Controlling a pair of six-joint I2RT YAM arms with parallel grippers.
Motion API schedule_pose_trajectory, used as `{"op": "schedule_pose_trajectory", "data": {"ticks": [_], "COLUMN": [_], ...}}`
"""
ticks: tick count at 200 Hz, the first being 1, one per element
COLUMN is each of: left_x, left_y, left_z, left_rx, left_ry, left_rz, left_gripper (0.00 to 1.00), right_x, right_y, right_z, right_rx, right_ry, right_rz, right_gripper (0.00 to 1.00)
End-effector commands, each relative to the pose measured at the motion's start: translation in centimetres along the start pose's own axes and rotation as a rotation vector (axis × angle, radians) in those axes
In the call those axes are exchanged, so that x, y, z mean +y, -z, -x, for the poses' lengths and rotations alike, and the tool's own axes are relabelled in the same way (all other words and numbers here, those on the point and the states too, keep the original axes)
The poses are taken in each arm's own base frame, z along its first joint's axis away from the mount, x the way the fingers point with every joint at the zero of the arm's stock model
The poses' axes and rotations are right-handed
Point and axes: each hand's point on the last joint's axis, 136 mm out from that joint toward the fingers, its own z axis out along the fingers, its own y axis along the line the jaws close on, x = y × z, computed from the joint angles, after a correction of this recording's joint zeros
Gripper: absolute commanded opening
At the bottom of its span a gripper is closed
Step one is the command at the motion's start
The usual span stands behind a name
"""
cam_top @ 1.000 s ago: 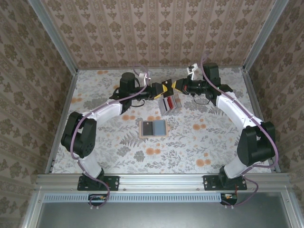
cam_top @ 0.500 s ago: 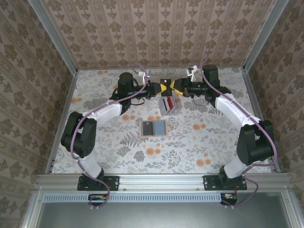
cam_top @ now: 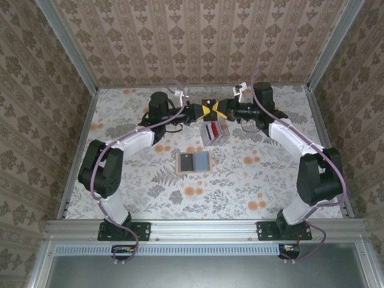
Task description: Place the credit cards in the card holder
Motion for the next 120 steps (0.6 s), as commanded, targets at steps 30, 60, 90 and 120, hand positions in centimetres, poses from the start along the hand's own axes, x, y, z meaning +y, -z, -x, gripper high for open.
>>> {"op": "schedule_pose_trajectory", "data": {"ticks": [30,60,90,120], "left_x": [1.0,4.9,9.3,12.9], "left_y": [0.8,4.1,8.3,12.1], "left_z": [0.3,-0.3,-3.6,-7.9], "left_rx": [-0.012,-0.041,-0.023,0.044], "left_ry": [0.006,0.05,0.105,0.123], "left_rz": [0.006,0.164,0.344,0.554], "left_gripper": [0.07,0.34,0.36,0.36], "right_x": [0.3,-1.2,-4.2,-7.9], "right_y": [-0.3,-0.2,-1.3,-3.3], "right_z": [-1.2,-3.5,-8.0,-13.0], "right_rx": [0.046,0.081,0.141,0.187], "right_ry": [0.016,0.041,0.054,0.05], "right_rz": [0.002,-0.103,-0.235,-0.334], "right_gripper": [0.0,0.0,0.0,0.0]}}
